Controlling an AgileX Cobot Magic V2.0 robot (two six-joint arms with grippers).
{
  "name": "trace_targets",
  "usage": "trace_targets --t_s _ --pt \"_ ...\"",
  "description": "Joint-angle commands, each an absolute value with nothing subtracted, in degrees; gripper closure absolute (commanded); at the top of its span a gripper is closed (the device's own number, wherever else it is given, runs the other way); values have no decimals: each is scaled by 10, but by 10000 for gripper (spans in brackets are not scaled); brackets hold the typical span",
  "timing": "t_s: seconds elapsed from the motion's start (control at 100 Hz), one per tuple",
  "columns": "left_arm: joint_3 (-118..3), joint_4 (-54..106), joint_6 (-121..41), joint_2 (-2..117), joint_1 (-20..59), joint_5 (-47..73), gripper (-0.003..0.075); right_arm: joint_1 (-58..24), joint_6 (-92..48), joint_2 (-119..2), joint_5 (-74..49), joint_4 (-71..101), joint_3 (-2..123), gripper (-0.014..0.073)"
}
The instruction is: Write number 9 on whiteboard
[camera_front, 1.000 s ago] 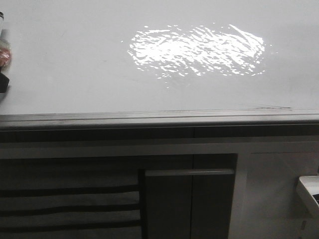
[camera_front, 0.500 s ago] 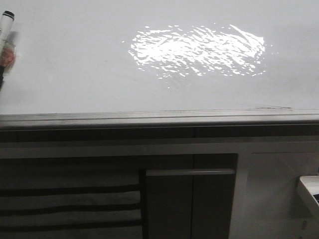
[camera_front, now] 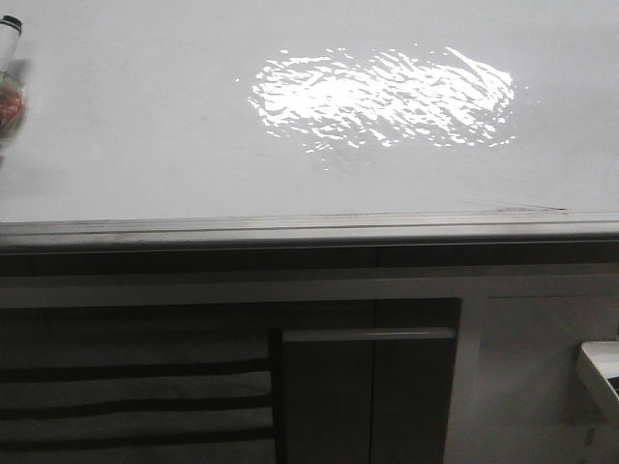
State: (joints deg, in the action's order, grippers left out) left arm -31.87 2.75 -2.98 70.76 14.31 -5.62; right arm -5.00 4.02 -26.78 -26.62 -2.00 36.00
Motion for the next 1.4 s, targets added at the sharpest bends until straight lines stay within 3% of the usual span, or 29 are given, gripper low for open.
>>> trace_targets --t_s 0.0,0.09,0.23,0.33,0.49,0.66,0.98,1.19,1.39 --pt "-345 38 -25 664 155 -60 741 -47 40 -279 -267 -10 405 -23" --pt "-379 30 -25 635 179 28 741 -47 40 -296 -324 0 435 -22" --pt "-479 33 -57 609 223 266 741 -53 -19 -354 -464 68 497 -22" --pt "-546 65 -121 608 259 424 741 -60 -115 -402 -536 157 533 -22" --pt "-597 170 -277 613 303 537 741 -72 -331 -471 -602 291 567 -22" --pt "-605 200 -397 639 358 556 741 -124 -476 -554 -627 364 610 -22" --pt "-605 199 -447 674 440 552 741 -282 -559 -683 -604 364 686 -16" --pt "-605 200 -448 674 453 533 741 -364 -597 -733 -545 364 699 100" --pt "-605 200 -457 674 453 528 741 -393 -605 -760 -518 362 699 186"
